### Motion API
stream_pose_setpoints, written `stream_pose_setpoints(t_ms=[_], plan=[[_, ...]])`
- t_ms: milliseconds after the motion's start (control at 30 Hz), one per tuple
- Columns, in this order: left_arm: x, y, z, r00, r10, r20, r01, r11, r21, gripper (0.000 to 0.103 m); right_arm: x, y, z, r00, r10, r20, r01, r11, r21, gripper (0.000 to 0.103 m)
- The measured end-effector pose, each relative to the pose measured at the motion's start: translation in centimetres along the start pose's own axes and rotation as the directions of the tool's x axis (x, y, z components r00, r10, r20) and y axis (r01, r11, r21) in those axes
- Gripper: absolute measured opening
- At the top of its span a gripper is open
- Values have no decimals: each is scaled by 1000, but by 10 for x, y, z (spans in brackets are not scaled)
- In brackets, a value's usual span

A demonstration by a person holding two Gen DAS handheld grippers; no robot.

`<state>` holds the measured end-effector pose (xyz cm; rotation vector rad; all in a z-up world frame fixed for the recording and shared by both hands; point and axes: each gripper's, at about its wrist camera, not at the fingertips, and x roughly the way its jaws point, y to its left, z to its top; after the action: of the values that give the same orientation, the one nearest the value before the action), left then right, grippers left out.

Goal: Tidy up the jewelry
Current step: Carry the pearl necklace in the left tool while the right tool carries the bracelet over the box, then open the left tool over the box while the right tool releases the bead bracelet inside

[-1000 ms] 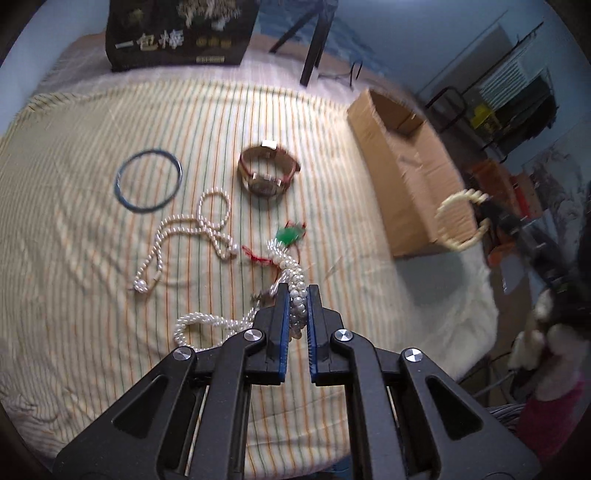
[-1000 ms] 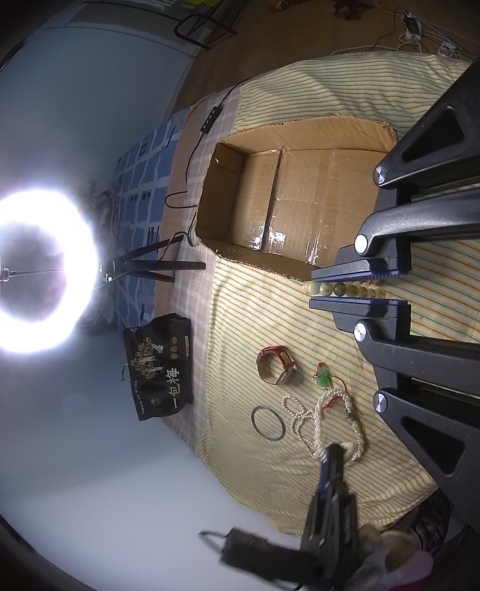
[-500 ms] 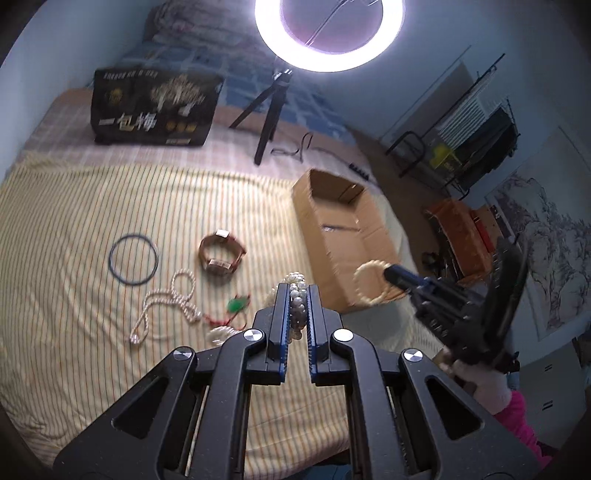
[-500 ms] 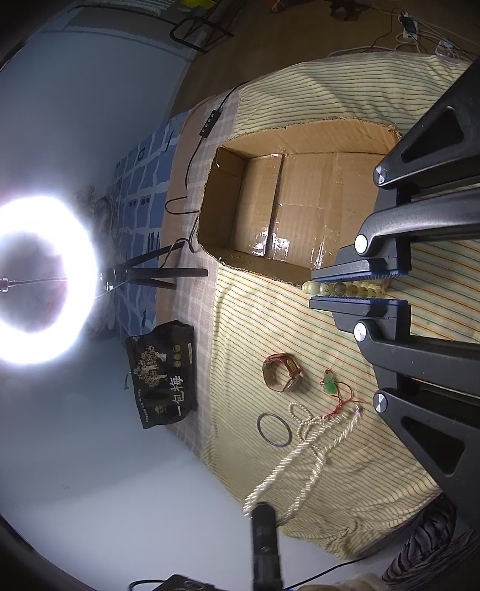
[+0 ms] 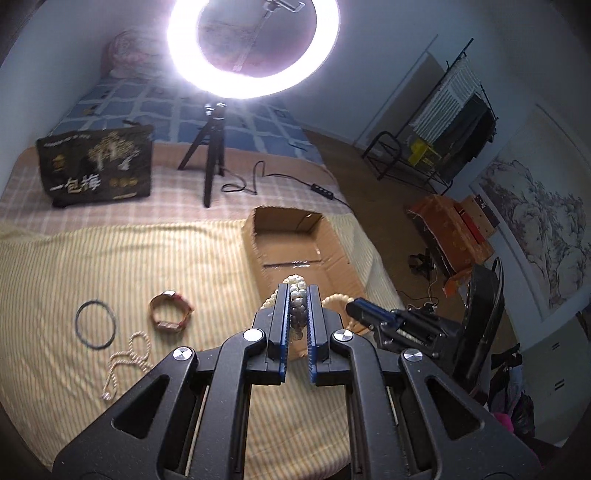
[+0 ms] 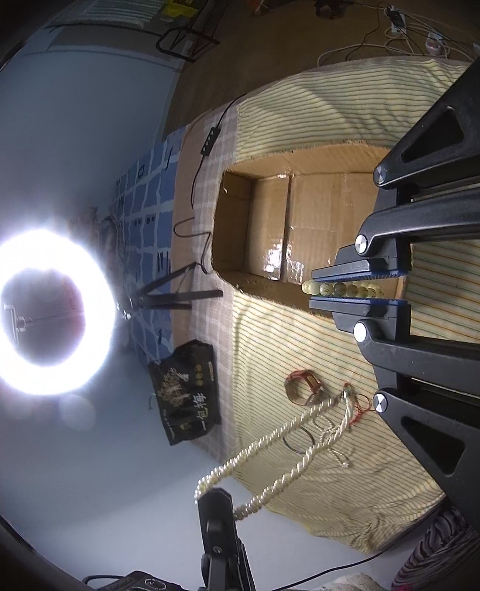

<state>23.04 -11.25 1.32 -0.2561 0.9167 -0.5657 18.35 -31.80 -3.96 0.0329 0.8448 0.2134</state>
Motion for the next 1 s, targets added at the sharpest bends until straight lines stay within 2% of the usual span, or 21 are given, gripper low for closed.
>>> stream_pose_setpoints(t_ms=[400, 800, 833, 867, 933, 1000], plan=[[49, -45, 24, 1000, -7, -13, 7, 999, 44, 6, 3, -33, 2, 1000, -29, -11, 30, 998, 62, 5], [80, -59, 27, 999, 0, -46, 3, 999, 45, 6, 12, -50, -6, 998, -44, -49, 48, 994, 94, 6], [83, -60, 26, 999, -4, -51, 6, 999, 45, 6, 13, -50, -7, 998, -42, -53, 47, 994, 95, 6], [85, -60, 26, 998, -5, -55, 7, 999, 44, 6, 13, -50, -7, 998, -41, -54, 46, 994, 95, 12], [87, -61, 26, 998, -8, -60, 10, 999, 41, 6, 13, -50, -6, 997, -48, -53, 52, 995, 90, 27], [88, -61, 26, 998, -11, -61, 13, 999, 34, 6, 11, -50, -6, 997, -54, -47, 58, 995, 87, 28]])
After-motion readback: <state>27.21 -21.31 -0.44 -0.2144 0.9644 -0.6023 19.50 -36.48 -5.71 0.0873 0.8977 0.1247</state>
